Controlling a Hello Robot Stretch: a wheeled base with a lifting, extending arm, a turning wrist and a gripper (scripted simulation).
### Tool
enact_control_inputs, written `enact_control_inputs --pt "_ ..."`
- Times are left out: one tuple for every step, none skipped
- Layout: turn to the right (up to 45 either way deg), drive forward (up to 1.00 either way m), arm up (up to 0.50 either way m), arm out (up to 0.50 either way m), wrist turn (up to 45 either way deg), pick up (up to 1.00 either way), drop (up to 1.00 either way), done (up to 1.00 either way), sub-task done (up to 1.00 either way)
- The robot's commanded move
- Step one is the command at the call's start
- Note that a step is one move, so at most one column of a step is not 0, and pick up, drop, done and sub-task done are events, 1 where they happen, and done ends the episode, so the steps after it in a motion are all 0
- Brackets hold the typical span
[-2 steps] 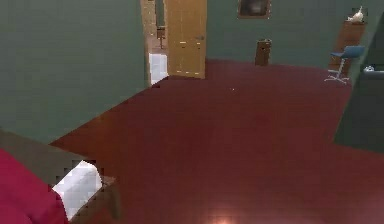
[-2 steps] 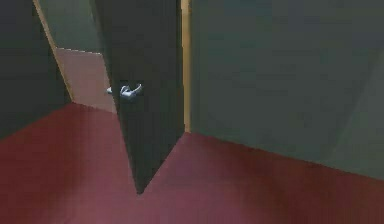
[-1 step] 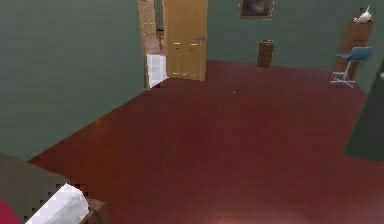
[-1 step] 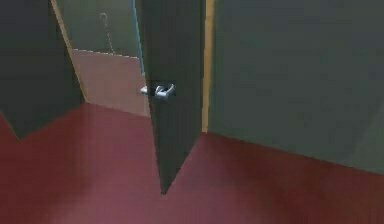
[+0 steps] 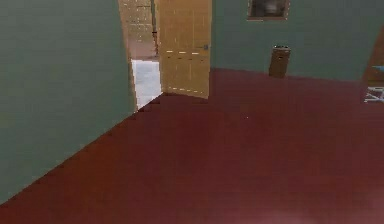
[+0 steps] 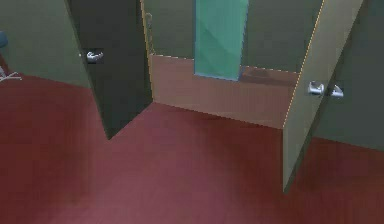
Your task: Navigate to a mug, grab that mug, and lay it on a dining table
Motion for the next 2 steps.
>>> enact_control_inputs --pt "-3.0 0.00 0.00 0.00 0.0 0.00 0.00 0.00 0.00" --pt "0.0 1.00 0.00 0.00 0.0 0.00 0.00 0.00 0.00"
